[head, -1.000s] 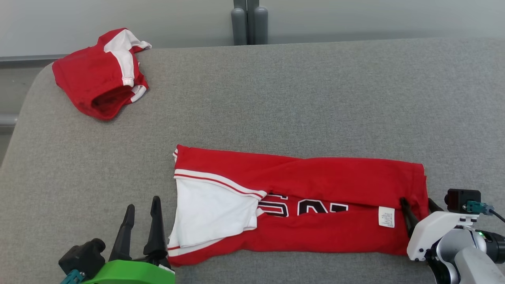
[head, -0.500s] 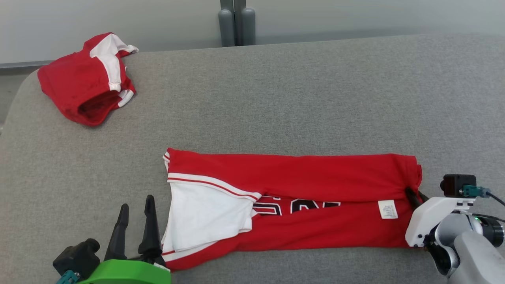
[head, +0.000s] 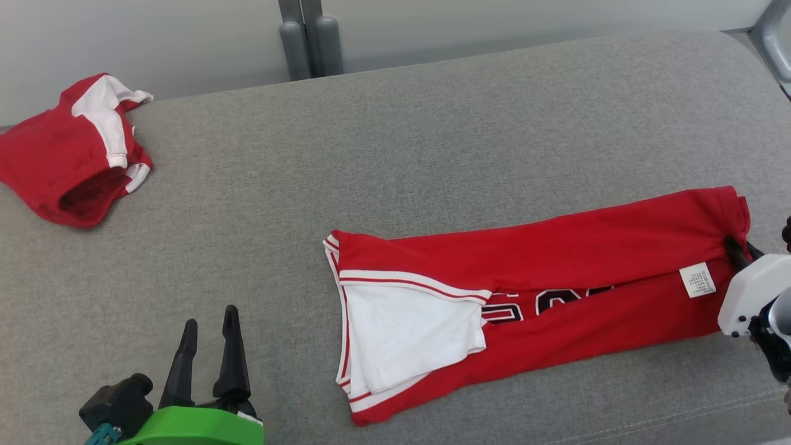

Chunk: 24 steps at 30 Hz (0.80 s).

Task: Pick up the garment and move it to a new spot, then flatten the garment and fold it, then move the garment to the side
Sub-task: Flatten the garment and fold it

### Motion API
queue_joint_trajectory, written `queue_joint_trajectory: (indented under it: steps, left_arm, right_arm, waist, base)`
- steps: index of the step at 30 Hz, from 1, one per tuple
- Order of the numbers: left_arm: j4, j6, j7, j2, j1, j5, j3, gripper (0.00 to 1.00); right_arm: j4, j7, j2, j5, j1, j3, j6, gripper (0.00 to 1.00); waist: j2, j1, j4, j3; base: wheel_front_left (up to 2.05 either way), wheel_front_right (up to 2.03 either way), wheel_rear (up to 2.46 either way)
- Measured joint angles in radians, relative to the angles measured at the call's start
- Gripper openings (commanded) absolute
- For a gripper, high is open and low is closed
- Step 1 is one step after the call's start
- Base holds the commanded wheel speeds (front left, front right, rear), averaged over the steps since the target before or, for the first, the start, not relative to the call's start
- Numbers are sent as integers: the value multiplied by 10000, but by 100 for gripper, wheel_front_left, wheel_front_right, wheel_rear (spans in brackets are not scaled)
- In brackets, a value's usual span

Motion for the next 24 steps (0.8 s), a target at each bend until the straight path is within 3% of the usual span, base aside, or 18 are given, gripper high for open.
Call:
queue_joint_trajectory:
  steps: [6, 15, 24]
  left_arm:
    - [111, 2, 0, 21, -19, 31, -38, 100]
    - [332, 4, 15, -35, -21, 61, -245, 100]
    - [445, -63, 59, -86, -14, 58, -420, 100]
  right_arm:
    - [-1012, 295, 305, 341, -119, 564, -2, 0]
    - [-3697, 1179, 512, 1452, 325, 1883, -6, 0]
    - [-5476, 2094, 1415, 2640, 929, 3191, -12, 0]
  waist:
    - [0, 0, -302, 8]
    - [0, 0, -392, -307]
    - [0, 1, -21, -558]
  base:
    - [0, 0, 0]
    - [0, 0, 0]
    - [0, 0, 0]
